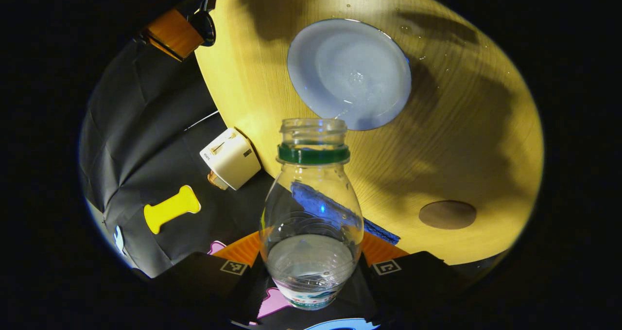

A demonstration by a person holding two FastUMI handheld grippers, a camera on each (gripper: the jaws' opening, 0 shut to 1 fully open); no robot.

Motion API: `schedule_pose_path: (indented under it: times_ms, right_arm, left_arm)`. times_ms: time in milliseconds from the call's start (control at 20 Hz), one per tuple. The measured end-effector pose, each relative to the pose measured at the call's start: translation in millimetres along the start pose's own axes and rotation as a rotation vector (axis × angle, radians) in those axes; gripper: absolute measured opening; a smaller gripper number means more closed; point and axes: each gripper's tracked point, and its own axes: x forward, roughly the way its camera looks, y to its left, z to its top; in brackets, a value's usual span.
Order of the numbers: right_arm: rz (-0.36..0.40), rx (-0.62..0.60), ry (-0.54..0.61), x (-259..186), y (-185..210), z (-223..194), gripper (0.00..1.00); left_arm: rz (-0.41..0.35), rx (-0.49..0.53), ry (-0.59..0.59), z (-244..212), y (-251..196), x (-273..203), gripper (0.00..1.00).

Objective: Open the teacup lid with one hand, grasp the water bottle and pour water into the teacup with the other hand; after pouring, place the water bottle on the coaster and then close the teacup lid.

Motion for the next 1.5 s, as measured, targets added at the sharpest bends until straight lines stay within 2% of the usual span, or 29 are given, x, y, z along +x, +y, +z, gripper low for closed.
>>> schedule_pose_path:
  times_ms: [300, 500, 650, 700, 750, 900, 1050, 1250, 1300, 1450, 1500]
  right_arm:
    - [0.007, 0.002, 0.008, 3, 2, -1, 0.32]
    - [0.006, 0.002, 0.006, 4, 1, 1, 0.27]
    - [0.004, 0.001, 0.003, 4, -1, 3, 0.27]
    - [0.003, 0.002, 0.004, 5, -2, 3, 0.22]
    - [0.003, 0.003, 0.004, 5, -2, 3, 0.22]
    - [0.003, -0.001, 0.003, 4, -1, 5, 0.32]
    - [0.003, -0.005, 0.001, 4, 0, 8, 0.32]
    - [0.006, 0.001, 0.000, 7, 4, 17, 0.24]
    - [0.008, 0.003, -0.002, 8, 6, 21, 0.22]
    - [0.021, 0.031, -0.018, 15, 16, 36, 0.31]
    - [0.025, 0.034, -0.026, 17, 20, 42, 0.27]
  left_arm:
    - [0.007, 0.051, -0.004, 5, -1, -5, 0.78]
    - [0.004, 0.054, -0.009, 3, 1, -4, 0.78]
    - [0.000, 0.044, -0.009, 4, 0, -4, 0.79]
    - [0.001, 0.042, -0.009, 4, 1, -4, 0.79]
    - [0.001, 0.034, -0.010, 0, 1, -3, 0.79]
    - [0.014, -0.032, -0.021, -2, 5, 0, 0.79]
    - [0.046, -0.247, -0.043, -13, 12, 2, 0.79]
    - [0.117, -0.643, -0.048, -41, 27, -16, 0.78]
    - [0.099, -0.755, -0.023, -52, 22, -17, 0.78]
    - [0.059, -1.189, 0.020, -82, 4, -26, 0.78]
    - [0.077, -1.341, 0.012, -91, 3, -28, 0.78]
